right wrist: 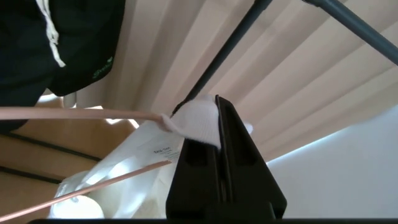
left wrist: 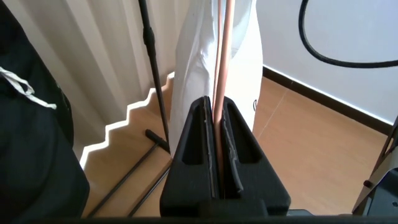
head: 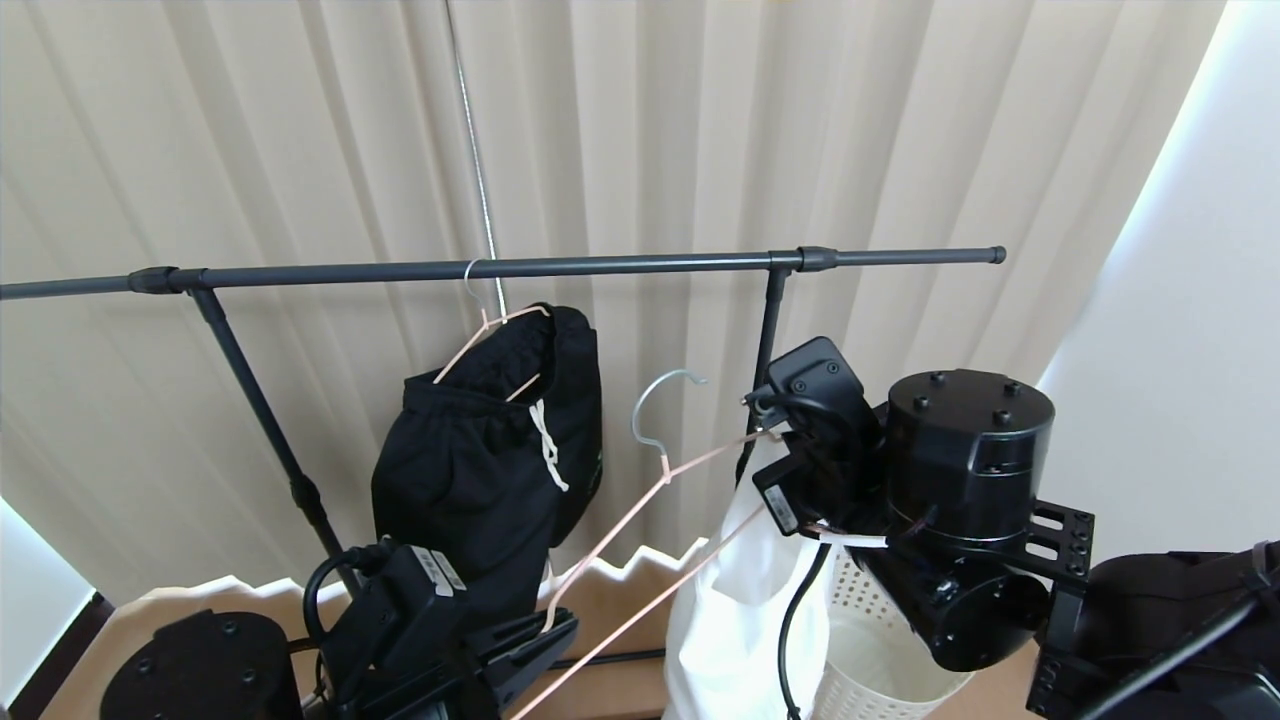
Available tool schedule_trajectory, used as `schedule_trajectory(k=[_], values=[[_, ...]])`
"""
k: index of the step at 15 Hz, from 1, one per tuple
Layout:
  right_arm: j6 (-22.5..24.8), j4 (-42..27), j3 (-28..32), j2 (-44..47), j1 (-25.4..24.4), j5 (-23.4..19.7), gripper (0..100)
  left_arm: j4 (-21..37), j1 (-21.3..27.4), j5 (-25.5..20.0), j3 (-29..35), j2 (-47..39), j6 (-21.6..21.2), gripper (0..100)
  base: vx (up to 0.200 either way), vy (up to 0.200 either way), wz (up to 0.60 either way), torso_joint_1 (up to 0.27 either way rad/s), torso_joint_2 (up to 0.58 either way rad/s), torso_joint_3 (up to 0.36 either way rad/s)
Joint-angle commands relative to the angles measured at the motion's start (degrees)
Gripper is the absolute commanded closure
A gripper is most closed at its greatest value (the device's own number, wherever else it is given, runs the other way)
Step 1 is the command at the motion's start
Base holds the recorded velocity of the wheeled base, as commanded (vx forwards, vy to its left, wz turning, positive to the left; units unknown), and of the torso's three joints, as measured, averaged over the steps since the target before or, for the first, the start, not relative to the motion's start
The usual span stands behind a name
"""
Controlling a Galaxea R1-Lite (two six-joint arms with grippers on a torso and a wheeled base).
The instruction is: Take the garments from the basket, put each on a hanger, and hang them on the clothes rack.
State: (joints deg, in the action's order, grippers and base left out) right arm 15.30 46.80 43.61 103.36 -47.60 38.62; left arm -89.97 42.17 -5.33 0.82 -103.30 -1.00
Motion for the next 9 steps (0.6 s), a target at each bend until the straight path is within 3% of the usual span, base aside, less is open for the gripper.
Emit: schedule_trajectory(k=[1,9], values=[[-0.36,0.05,0.43,-0.44,-1.26,-0.04,100,-0.03,0.02,0.05,-0.11,-0.14,0.03,100,0.0,0.0,0.0,0.0,0.0,0.0],[-4.58,-0.13,2.36,-1.76,-5.75,-0.04,100,-0.03,0.02,0.05,-0.82,-1.37,0.74,100,0.0,0.0,0.0,0.0,0.0,0.0]])
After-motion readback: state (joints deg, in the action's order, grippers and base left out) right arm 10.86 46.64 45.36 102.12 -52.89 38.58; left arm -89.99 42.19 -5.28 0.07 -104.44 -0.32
